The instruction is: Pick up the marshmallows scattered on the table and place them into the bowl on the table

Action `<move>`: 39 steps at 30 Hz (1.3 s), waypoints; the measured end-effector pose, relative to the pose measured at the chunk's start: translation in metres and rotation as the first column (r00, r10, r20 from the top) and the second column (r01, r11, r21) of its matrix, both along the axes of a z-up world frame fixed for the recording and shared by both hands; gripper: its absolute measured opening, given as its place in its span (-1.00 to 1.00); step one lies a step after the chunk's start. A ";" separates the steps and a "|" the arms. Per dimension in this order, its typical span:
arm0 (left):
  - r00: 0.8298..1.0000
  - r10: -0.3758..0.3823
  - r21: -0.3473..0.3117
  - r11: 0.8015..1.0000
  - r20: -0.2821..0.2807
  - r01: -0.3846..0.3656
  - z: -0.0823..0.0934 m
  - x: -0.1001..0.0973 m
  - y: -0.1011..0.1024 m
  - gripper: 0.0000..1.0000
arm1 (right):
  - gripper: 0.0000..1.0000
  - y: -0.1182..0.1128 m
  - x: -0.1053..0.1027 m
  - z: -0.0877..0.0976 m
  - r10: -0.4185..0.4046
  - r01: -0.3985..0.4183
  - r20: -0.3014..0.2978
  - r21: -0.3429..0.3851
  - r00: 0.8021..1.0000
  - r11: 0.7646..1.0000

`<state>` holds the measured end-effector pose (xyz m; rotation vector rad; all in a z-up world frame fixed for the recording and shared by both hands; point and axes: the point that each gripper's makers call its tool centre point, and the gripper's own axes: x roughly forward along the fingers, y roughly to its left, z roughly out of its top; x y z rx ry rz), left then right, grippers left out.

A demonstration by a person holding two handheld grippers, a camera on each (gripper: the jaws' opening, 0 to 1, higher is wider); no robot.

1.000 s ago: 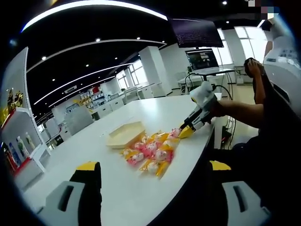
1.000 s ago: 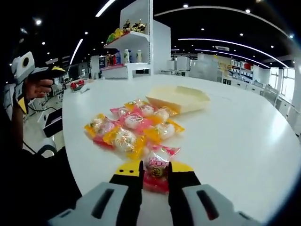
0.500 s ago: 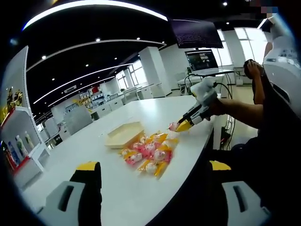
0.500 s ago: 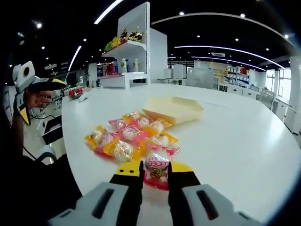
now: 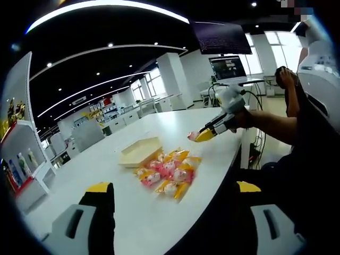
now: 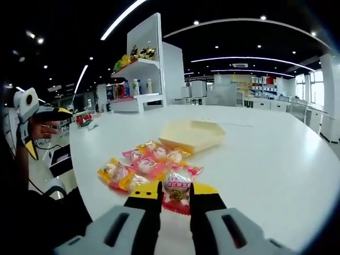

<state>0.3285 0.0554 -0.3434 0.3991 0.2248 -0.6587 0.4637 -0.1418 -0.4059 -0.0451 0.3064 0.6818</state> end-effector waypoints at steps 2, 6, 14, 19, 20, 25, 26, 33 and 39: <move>1.000 -0.001 0.001 1.000 0.000 0.001 0.000 0.000 0.000 0.83 | -0.63 0.000 0.001 0.005 -0.001 0.001 0.011 -0.001 1.000 1.000; 1.000 0.000 -0.004 1.000 -0.002 0.000 -0.001 0.001 -0.001 0.83 | -0.63 0.000 0.003 0.015 -0.005 0.005 0.026 0.015 1.000 1.000; 1.000 -0.002 -0.004 1.000 -0.003 0.002 -0.001 0.001 -0.001 0.83 | -0.64 -0.002 0.007 0.022 -0.017 0.016 0.038 0.027 0.999 0.999; 1.000 -0.003 -0.003 1.000 -0.003 0.003 -0.002 0.000 0.000 0.83 | -0.64 -0.001 0.008 0.026 -0.017 0.016 0.044 0.029 0.999 0.999; 1.000 -0.004 -0.003 1.000 -0.004 0.004 -0.002 -0.001 -0.001 0.83 | -0.64 0.000 0.006 0.028 -0.013 0.011 0.053 0.041 0.999 0.999; 1.000 -0.002 -0.002 1.000 -0.003 0.002 -0.001 -0.002 -0.001 0.83 | -0.64 0.002 0.008 0.037 0.000 -0.004 0.060 0.068 0.998 0.998; 1.000 -0.005 -0.005 1.000 0.000 0.005 0.000 -0.002 -0.002 0.83 | -0.64 0.002 0.010 0.038 -0.006 0.002 0.063 0.064 0.998 0.998; 1.000 0.000 -0.005 1.000 0.004 0.000 0.001 -0.002 -0.001 0.83 | -0.64 -0.001 0.014 0.043 -0.018 0.013 0.079 0.061 0.997 0.998; 1.000 -0.001 -0.006 1.000 0.001 0.001 0.000 -0.001 -0.001 0.83 | -0.64 -0.004 0.017 0.048 -0.024 0.019 0.075 0.074 0.997 0.997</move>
